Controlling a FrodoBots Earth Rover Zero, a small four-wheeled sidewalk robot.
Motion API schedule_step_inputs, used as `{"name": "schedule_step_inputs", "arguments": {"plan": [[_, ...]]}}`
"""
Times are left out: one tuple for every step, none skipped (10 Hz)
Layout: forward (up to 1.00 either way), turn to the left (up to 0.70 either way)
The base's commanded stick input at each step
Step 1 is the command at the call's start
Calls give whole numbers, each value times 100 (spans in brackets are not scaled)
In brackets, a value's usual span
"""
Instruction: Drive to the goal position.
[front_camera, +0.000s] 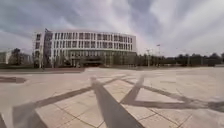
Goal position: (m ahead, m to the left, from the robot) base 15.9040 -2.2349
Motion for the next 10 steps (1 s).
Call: {"name": "schedule_step_inputs", "arguments": {"plan": [[70, 0], [70, 0], [70, 0], [70, 0], [70, 0], [70, 0], [70, 0], [70, 0], [70, 0], [70, 0]]}}
